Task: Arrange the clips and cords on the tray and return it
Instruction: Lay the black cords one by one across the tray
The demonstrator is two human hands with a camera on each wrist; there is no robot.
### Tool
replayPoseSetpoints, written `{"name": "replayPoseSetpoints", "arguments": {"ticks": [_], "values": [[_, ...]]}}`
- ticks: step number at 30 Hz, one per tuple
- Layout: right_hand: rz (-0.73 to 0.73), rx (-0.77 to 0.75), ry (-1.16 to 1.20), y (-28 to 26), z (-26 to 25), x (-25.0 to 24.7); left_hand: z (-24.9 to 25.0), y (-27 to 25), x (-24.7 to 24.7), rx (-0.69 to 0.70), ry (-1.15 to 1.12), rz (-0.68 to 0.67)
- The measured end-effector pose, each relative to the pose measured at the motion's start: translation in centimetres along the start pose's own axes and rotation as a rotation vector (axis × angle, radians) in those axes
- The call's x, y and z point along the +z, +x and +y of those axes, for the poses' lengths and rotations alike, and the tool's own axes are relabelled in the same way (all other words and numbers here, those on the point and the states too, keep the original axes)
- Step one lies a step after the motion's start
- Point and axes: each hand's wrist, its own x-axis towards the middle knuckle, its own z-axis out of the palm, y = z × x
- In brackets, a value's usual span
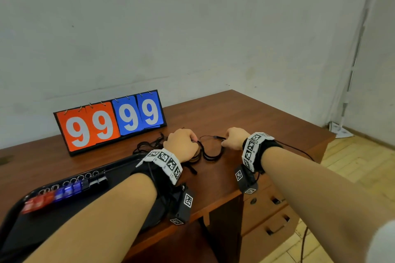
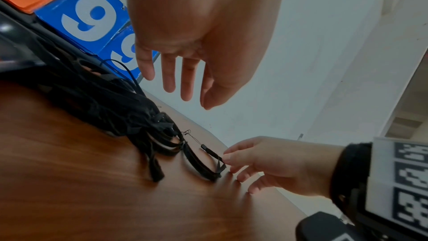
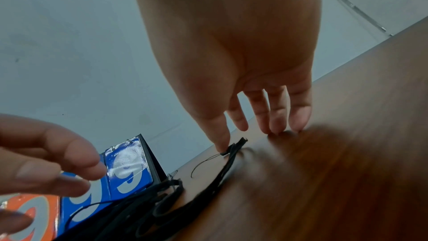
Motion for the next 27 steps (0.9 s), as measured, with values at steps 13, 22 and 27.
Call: {"name": "replayPoseSetpoints", "arguments": {"ticks": [13, 22, 27], "values": [[-0.101, 0.020, -0.173, 2.1, -2.5, 0.0, -1.1, 0.2, 0.0, 0.020, -0.039, -0.026], [0.085, -0.034, 0.092, -0.6, -1.9, -1.5, 0.5, -0.7, -1.0, 0.050, -0.167, 0.003], [0.258, -0.155, 0.437, -2.4, -0.6, -2.8, 2.4, -1.5, -1.3, 0.117, -0.207, 0.066]]}}
